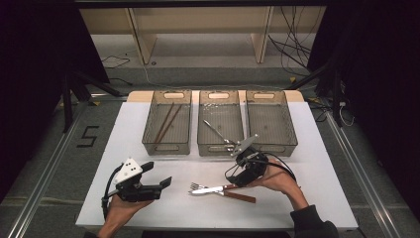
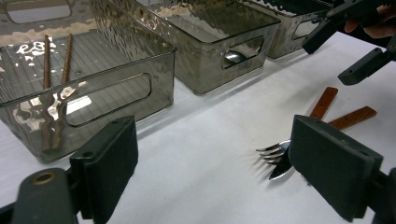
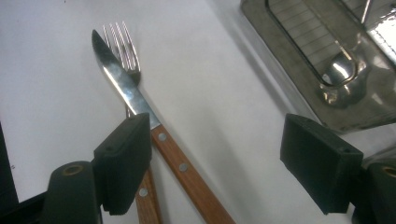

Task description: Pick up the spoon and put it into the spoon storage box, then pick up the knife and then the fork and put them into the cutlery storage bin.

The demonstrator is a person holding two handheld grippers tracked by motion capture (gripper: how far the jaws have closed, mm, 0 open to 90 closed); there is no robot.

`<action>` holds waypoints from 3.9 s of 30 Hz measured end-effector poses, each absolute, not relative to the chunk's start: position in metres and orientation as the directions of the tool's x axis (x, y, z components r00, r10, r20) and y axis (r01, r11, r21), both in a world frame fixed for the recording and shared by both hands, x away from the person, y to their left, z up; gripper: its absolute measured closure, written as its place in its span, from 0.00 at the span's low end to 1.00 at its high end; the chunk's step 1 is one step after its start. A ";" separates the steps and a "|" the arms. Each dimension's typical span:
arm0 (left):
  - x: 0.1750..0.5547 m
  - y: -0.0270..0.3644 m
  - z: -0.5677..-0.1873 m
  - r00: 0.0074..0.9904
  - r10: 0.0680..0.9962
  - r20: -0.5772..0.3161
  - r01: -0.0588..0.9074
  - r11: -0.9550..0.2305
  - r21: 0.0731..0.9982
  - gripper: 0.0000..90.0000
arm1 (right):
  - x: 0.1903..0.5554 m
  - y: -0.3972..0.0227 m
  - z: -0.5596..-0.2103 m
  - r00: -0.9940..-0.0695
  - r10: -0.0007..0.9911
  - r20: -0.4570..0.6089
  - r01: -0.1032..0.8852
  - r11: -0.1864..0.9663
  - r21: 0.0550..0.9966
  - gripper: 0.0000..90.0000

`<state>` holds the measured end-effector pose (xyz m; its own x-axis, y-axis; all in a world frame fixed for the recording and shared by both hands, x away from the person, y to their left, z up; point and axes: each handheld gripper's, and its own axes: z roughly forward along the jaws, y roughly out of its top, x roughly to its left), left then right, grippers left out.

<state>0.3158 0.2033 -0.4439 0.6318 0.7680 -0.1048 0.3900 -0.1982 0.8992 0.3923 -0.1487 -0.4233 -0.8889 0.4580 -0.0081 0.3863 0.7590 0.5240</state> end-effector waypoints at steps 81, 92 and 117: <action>0.314 0.204 -0.445 0.633 0.770 -0.086 0.386 -0.218 0.896 0.17 | 0.390 -0.116 -0.457 -0.983 0.175 -0.059 0.162 0.970 0.182 0.76; 0.313 0.204 -0.445 0.633 0.770 -0.088 0.386 -0.215 0.897 0.17 | 0.386 -0.111 -0.456 -0.990 0.109 -0.085 0.095 0.984 0.152 0.80; 0.313 0.203 -0.445 0.634 0.769 -0.087 0.386 -0.217 0.896 0.17 | 0.378 -0.111 -0.455 -0.992 0.023 -0.128 0.003 0.988 0.156 0.85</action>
<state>0.3133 0.2034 -0.4448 0.6339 0.7686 -0.0870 0.3863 -0.2172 0.8964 0.3781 -0.1112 -0.4550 -0.9915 0.0228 -0.1278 0.0026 0.9877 0.1561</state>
